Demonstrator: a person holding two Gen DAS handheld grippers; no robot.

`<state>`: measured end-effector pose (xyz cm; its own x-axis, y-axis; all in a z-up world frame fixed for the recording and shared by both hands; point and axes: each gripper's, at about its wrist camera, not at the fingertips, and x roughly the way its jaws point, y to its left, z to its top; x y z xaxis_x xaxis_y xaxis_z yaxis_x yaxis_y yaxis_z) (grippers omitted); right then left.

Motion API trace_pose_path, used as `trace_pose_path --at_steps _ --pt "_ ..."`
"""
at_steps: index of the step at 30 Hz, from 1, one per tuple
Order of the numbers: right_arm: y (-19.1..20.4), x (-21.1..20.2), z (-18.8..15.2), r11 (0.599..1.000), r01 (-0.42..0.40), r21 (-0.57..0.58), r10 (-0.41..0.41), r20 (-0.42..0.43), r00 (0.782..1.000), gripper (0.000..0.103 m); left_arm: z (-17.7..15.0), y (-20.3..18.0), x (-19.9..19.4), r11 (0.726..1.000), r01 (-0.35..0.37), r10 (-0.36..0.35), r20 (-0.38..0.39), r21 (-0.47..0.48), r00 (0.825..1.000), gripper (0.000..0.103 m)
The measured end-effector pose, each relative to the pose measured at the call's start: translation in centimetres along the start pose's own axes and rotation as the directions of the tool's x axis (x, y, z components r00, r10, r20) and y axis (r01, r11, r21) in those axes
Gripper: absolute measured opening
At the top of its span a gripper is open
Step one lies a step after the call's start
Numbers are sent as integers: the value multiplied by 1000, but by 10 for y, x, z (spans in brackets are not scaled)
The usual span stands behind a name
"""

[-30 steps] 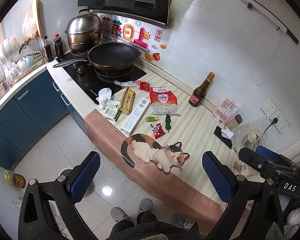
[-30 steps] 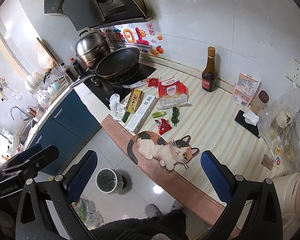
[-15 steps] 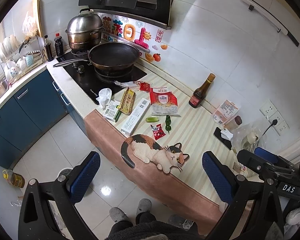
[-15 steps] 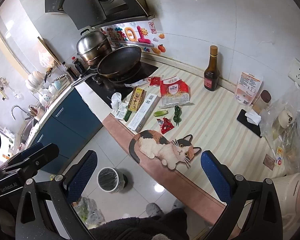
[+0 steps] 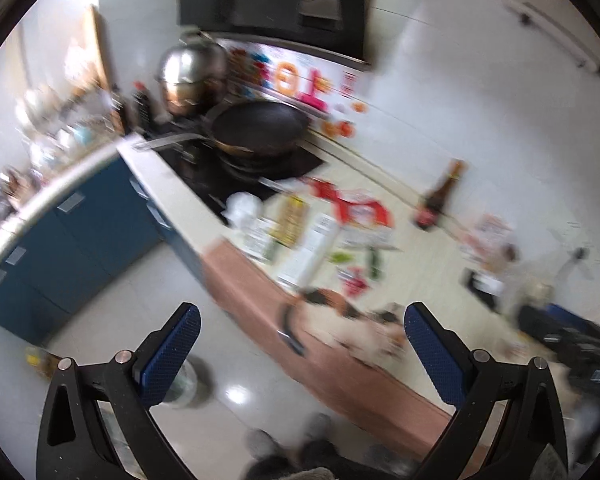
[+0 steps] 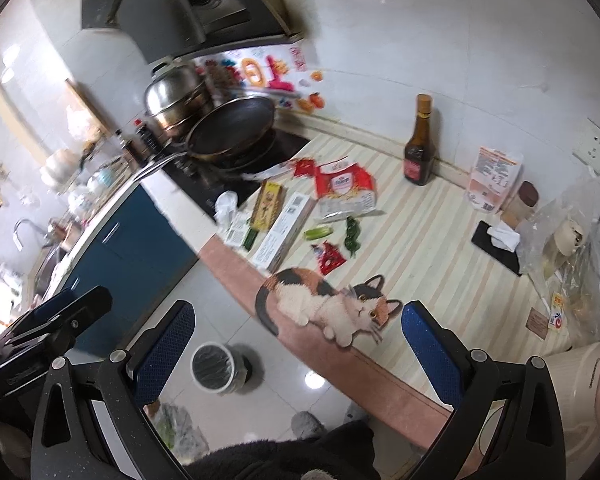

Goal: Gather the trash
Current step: 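Grasp the white box with the left tool while the right tool grasps the green pepper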

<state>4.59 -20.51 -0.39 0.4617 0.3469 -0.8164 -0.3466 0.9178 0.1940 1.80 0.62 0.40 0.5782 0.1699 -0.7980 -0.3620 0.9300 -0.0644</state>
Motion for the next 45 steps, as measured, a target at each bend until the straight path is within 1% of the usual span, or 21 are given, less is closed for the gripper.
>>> trace_pose_path --at_steps 2,4,6,8,11,13,15,18,21,23,24,26,31,35,36,37,38,39,43,44,45 --pt "0 10 1 999 24 34 -25 11 1000 103 5 5 20 994 -106 106 30 12 994 103" --pt "-4 26 3 995 64 72 -66 20 998 103 6 13 46 984 -175 174 27 21 984 103" --pt "-7 43 1 990 92 108 -94 15 995 103 7 26 74 983 -180 181 -10 21 984 103" --pt "-19 66 7 983 116 142 -117 -1 993 103 9 33 108 984 -178 180 -67 25 981 103" --pt "-42 117 17 970 149 193 -140 -62 988 103 11 43 154 981 -186 192 -138 53 972 103" --pt "-52 147 20 963 173 206 -154 -107 982 103 10 38 190 980 -178 193 -199 90 961 103" --pt "-66 193 28 957 197 212 -161 -176 971 103 12 29 222 975 -175 204 -243 134 948 103" --pt "-88 252 38 954 217 204 -166 -242 956 102 15 9 276 965 -157 217 -309 209 926 103" --pt "-108 305 45 952 229 205 -156 -318 935 93 17 -15 331 958 -98 201 -387 270 900 103" --pt "-119 334 47 948 236 213 -148 -362 920 87 18 -32 361 948 -50 187 -423 314 886 93" --pt "-124 346 48 947 237 219 -141 -378 915 83 18 -39 374 941 -35 191 -440 338 878 85" --pt "-131 361 49 945 237 227 -131 -400 907 80 20 -51 398 933 1 181 -470 361 864 84" --pt "-148 401 50 940 246 235 -112 -467 877 78 26 -67 432 918 51 169 -505 393 847 84" --pt "-153 420 58 941 247 232 -108 -486 867 78 29 -73 451 917 85 148 -530 391 835 82" --pt "-152 426 61 942 243 230 -105 -488 867 77 29 -74 455 916 94 143 -536 390 832 69" --pt "-151 431 64 945 237 226 -101 -487 868 74 28 -74 460 915 100 144 -548 391 824 48" --pt "-150 435 67 947 231 221 -98 -487 868 73 28 -73 464 915 106 144 -561 388 816 45" --pt "-147 441 70 950 226 214 -97 -489 867 71 29 -71 466 919 111 133 -563 379 816 44" --pt "-135 460 79 961 190 200 -71 -488 870 69 34 -63 468 924 94 135 -548 370 826 43" --pt "-132 463 80 964 185 192 -70 -486 871 68 34 -60 468 926 85 140 -544 368 828 43" --pt "-126 468 82 970 168 175 -64 -483 873 61 34 -57 467 928 79 141 -540 364 830 43"
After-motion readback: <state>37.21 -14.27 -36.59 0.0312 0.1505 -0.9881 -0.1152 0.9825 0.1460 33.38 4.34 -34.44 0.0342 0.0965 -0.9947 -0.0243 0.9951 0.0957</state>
